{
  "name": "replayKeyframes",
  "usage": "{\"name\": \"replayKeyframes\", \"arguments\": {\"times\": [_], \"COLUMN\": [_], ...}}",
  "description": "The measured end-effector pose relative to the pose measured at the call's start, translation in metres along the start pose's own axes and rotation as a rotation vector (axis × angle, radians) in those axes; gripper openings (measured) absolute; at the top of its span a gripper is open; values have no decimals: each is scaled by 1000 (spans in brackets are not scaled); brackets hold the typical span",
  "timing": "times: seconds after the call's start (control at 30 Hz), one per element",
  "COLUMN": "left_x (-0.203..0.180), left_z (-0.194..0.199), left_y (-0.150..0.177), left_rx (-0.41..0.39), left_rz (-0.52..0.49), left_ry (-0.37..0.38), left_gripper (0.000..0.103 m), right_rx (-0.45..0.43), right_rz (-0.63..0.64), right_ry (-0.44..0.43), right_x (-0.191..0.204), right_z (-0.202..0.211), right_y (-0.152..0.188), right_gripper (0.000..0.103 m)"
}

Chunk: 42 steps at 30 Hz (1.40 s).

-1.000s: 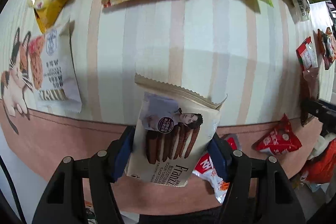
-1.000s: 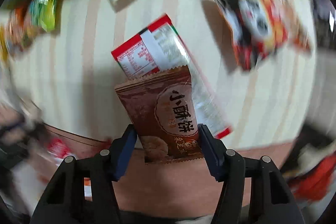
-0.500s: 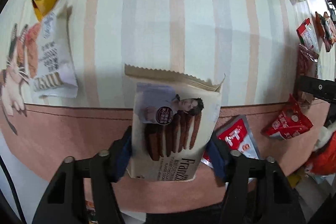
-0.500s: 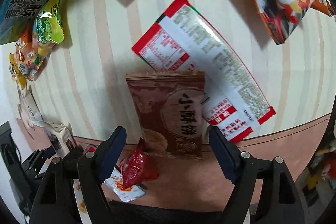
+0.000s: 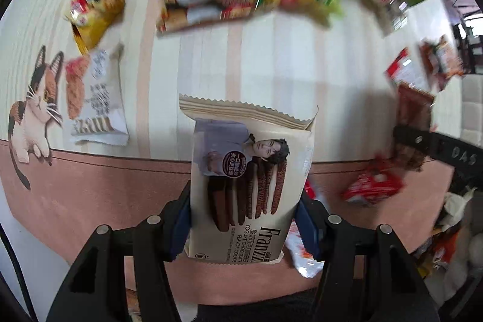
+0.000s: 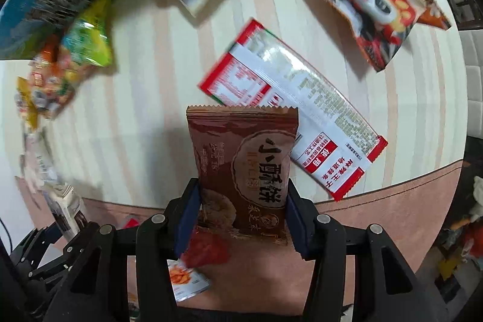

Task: Organize snacks
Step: 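Lower both packets into the cardboard box and open both tools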

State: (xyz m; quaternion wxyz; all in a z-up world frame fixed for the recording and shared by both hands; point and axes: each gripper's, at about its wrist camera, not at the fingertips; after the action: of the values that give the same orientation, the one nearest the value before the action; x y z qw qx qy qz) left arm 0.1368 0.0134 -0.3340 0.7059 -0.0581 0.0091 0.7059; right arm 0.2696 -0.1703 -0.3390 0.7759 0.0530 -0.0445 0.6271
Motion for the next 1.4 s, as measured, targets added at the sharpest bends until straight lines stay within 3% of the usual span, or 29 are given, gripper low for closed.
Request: {"name": "replayKeyframes", "arguments": {"times": [0.23,0.37,0.53,0.7,0.9,1.07,1.4], "left_x": [-8,-18,-7,1,1,-2,-4], "left_z": [91,145,170,149,98,53,8], "left_y": [-43,-106,-188,-250,-300,-311,-314], "left_rx": [-169,-259,-304,-241,-83,49,147], "left_rz": [36,27,15,37,68,65,55], "left_ry": [130,177,146,118,98,98,111], "left_gripper": [58,58,58,58,58,58,60], "right_rx": [-154,-251,-303,-283,-203,-154,-58], "right_rz": [30,43,59,58,68,73,67], "right_ry": [-151,-239,-263,-246,-188,-146,-119], "right_x": [22,38,57,79,97,101,96], "right_z": [99,156,188,166,108,70,28], "right_y": [-28,-62,-114,-175,-215,-229,-234], "right_gripper": [56,56,56,56,56,56,56]}}
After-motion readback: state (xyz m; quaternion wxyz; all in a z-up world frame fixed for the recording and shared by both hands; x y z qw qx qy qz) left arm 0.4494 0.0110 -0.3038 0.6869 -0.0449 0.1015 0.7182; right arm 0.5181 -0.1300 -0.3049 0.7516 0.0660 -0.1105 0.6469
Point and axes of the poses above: each gripper's, at about its wrist camera, not at the fingertips, and z roughly against the way its jaws point, x to its left, y to its underside, and after that the axes turned 12 degrees about -x, right-handed
